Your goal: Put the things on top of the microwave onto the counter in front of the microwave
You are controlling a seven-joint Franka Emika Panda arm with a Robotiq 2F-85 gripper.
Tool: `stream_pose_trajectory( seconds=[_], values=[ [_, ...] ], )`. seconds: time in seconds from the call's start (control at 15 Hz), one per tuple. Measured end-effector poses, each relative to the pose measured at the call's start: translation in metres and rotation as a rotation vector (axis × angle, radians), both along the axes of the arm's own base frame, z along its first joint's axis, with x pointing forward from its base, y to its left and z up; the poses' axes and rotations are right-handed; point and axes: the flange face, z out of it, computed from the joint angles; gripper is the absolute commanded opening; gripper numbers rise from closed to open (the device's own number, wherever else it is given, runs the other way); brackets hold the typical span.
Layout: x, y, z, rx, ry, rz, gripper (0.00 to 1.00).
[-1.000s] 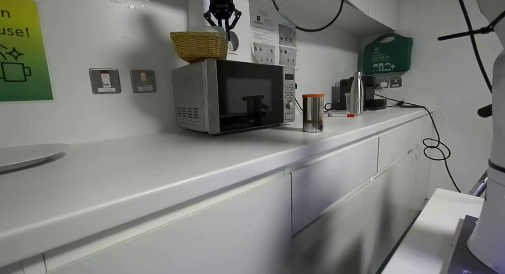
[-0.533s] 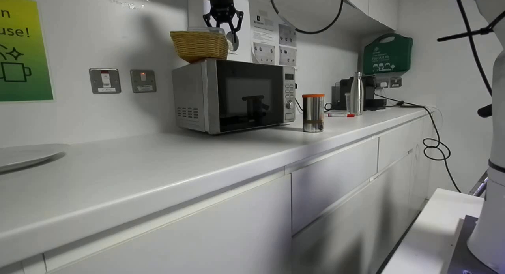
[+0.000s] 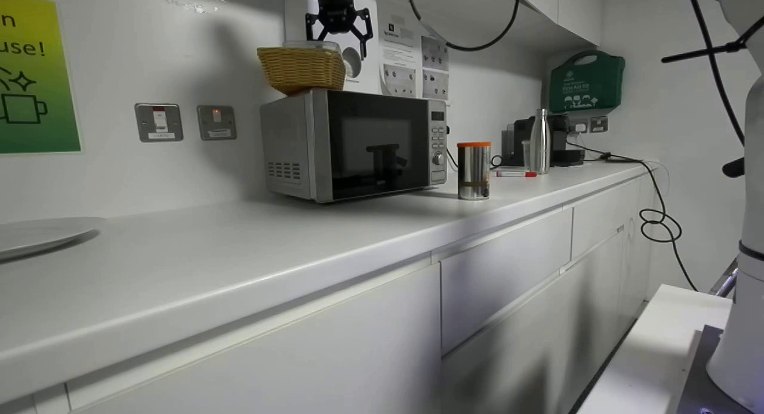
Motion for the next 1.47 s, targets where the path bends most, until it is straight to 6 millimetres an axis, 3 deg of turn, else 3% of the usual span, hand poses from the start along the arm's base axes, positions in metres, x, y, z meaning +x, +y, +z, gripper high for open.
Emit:
stream_pose_trajectory(
  seconds=[0.2,0.27,0.47,0.93,1.0,1.47],
  values=[
    [0.0,0.0,0.004,0.0,-0.007,0.003,1.0],
    [0.0,0.0,0.006,0.001,-0.009,0.004,0.75],
    [-0.001,-0.001,0.009,0.001,-0.015,0.006,0.6],
    [-0.001,-0.001,0.009,-0.004,-0.016,0.006,0.04],
    [-0.001,-0.001,0.009,-0.004,-0.016,0.006,0.0],
    [-0.002,0.001,0.014,-0.011,-0.029,0.01,0.01]
  ],
)
